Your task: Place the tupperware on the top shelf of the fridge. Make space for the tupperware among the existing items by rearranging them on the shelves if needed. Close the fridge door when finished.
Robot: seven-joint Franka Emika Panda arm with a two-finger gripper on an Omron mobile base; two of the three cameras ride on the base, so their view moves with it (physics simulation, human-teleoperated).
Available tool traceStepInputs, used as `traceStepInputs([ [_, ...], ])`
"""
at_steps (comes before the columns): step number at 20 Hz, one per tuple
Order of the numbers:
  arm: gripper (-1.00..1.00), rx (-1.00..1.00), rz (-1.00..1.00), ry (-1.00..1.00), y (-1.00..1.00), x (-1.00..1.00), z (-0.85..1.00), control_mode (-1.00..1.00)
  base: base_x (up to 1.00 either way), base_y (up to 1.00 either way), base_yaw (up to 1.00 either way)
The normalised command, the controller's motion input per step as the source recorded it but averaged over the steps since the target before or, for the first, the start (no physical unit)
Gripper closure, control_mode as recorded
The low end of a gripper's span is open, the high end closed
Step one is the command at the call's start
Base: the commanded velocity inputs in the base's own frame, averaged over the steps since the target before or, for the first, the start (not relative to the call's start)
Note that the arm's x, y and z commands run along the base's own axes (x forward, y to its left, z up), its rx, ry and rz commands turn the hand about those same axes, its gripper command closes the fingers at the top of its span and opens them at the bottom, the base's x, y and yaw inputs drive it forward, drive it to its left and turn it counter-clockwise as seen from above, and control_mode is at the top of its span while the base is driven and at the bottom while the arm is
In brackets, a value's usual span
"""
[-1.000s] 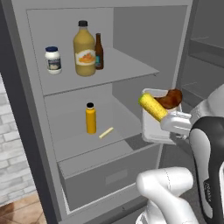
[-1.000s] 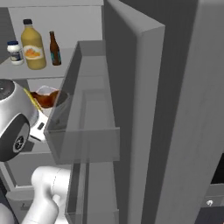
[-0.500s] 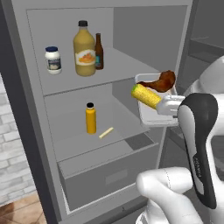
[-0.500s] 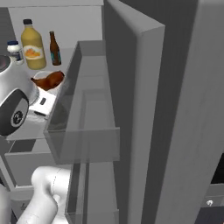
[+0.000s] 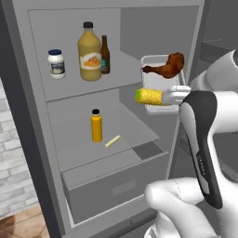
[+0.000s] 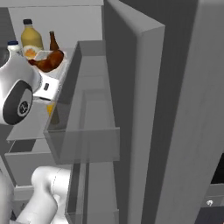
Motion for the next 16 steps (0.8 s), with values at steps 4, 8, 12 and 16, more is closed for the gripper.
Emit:
traceStepInputs([
  [4, 1.0, 0.05, 0.0, 0.09, -0.06, 0.58, 0.01, -1.0, 0.0, 0.0, 0.0],
  [8, 1.0, 0.01, 0.0, 0.12, -0.06, 0.62, 0.0, -1.0, 0.0, 0.0, 0.0],
  [12, 1.0, 0.0, 0.0, 0.09, 0.0, 0.82, 0.0, -1.0, 0.0, 0.0, 0.0],
  [16, 1.0, 0.0, 0.0, 0.07, 0.0, 0.93, 0.0, -1.0, 0.0, 0.0, 0.0],
])
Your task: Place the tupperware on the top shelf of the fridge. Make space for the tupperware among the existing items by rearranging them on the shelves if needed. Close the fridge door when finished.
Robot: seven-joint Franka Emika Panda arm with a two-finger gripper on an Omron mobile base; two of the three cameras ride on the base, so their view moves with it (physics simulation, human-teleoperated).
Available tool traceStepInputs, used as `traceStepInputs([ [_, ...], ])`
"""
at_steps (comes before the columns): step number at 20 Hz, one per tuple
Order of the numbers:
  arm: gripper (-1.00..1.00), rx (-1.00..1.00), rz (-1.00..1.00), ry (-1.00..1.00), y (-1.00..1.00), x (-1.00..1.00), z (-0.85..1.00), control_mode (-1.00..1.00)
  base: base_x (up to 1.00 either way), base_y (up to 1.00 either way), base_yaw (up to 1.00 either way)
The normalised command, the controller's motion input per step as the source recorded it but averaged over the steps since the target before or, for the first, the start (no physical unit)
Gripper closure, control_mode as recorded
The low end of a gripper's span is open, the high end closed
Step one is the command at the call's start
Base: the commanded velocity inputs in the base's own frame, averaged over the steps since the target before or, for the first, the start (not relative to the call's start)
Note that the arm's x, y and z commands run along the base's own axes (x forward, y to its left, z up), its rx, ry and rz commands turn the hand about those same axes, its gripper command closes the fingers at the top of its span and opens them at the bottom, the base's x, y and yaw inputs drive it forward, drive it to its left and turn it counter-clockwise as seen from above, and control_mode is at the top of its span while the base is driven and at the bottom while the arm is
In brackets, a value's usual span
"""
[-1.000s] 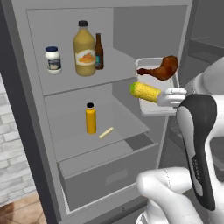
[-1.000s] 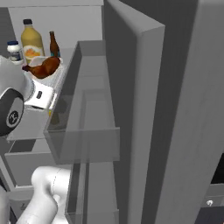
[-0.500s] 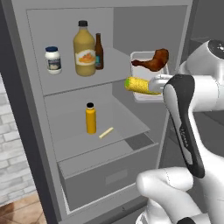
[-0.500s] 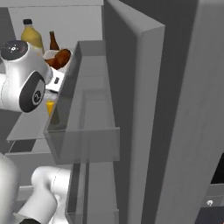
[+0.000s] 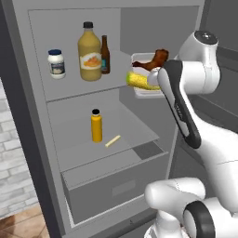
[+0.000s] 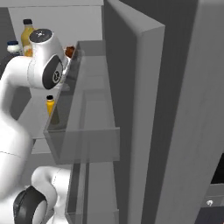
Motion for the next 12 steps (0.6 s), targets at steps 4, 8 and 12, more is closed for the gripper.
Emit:
traceStepInputs([
  [4, 1.0, 0.0, 0.0, 0.09, 0.02, 0.88, 0.0, -1.0, 0.0, 0.0, 0.0],
  [8, 1.0, 0.0, 0.0, 0.04, 0.05, 0.84, 0.0, -1.0, 0.0, 0.0, 0.0],
  [12, 1.0, 0.0, -0.03, 0.0, 0.06, 0.95, 0.0, -1.0, 0.0, 0.0, 0.0],
])
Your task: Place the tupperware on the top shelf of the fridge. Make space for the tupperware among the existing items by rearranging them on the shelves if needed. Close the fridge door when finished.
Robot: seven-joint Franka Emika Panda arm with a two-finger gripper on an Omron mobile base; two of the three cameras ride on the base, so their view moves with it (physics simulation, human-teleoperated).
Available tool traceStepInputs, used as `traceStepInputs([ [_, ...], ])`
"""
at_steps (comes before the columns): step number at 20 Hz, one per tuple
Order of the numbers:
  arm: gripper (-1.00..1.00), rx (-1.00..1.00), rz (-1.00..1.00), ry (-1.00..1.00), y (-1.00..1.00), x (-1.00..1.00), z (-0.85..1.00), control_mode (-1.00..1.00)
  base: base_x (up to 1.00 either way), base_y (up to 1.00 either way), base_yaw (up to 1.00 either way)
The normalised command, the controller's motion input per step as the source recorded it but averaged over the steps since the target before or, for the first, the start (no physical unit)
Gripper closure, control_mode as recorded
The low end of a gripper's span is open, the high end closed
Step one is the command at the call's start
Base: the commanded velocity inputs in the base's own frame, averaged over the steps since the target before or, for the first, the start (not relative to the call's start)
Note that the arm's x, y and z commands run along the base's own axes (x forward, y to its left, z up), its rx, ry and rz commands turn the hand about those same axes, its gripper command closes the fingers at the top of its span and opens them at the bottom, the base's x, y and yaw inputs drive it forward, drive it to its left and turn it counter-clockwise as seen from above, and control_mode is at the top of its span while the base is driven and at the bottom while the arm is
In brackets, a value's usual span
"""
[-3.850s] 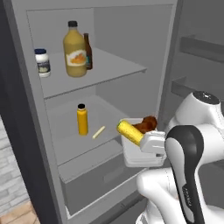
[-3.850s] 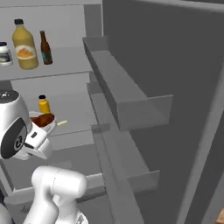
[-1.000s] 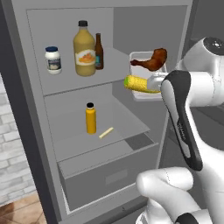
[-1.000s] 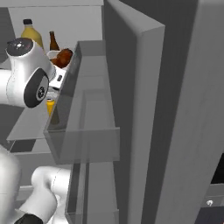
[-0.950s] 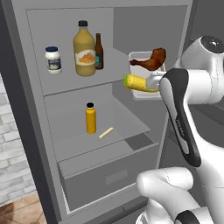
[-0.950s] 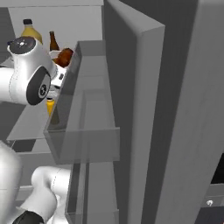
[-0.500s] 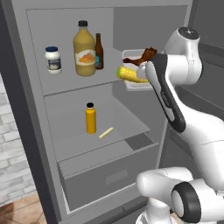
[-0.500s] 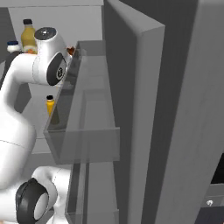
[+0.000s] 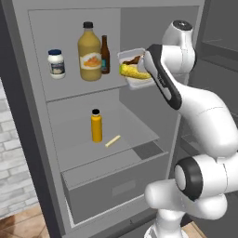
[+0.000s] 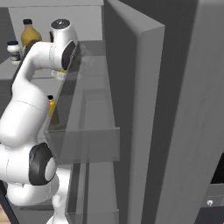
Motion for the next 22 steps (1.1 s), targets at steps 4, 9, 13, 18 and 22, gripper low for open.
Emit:
traceStepInputs([
  [4, 1.0, 0.0, -0.02, 0.02, 0.0, 0.79, -0.12, -1.0, 0.0, 0.0, 0.0],
  [9, 1.0, 0.02, -0.12, 0.0, -0.02, 0.29, -0.13, -1.0, 0.0, 0.0, 0.0],
  [13, 1.0, 0.04, -0.1, 0.0, -0.05, -0.08, -0.05, -1.0, 0.0, 0.0, 0.0],
  [18, 1.0, 0.04, -0.09, -0.02, -0.17, -0.22, -0.1, -1.0, 0.0, 0.0, 0.0],
  [22, 1.0, 0.03, -0.17, -0.01, -0.08, 0.01, -0.24, -1.0, 0.0, 0.0, 0.0],
])
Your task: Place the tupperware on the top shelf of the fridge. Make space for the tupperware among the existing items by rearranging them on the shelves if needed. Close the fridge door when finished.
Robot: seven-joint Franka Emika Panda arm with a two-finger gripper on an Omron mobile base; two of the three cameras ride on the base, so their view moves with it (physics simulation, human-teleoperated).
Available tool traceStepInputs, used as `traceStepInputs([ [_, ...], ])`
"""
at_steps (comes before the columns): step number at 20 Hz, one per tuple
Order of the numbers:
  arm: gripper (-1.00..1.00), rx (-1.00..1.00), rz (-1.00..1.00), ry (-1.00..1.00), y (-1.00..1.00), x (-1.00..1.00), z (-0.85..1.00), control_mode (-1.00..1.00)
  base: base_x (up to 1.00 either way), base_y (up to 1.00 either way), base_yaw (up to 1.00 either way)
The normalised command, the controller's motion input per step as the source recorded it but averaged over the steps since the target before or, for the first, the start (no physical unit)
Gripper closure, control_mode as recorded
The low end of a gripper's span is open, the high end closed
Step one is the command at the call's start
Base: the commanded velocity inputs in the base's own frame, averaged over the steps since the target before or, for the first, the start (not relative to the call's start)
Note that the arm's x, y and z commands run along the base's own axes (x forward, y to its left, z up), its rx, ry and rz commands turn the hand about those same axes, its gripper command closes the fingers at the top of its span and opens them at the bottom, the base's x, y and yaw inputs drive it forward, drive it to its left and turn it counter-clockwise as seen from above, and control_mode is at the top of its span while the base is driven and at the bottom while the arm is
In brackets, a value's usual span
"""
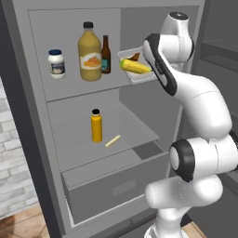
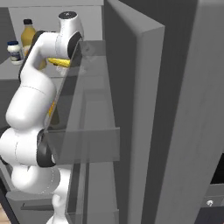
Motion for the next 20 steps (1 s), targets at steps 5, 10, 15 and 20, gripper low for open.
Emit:
traceStepInputs([
  [5, 1.0, 0.03, -0.28, -0.07, 0.0, 0.13, -0.06, -1.0, 0.0, 0.0, 0.0],
  [10, 1.0, 0.1, -0.22, -0.01, 0.0, 0.26, 0.0, -1.0, 0.0, 0.0, 0.0],
  [15, 1.0, 0.06, -0.08, 0.0, -0.03, 0.55, 0.0, -1.0, 0.0, 0.0, 0.0],
  [20, -1.0, 0.0, -0.01, -0.01, 0.0, 0.41, -0.01, -1.0, 0.0, 0.0, 0.0],
])
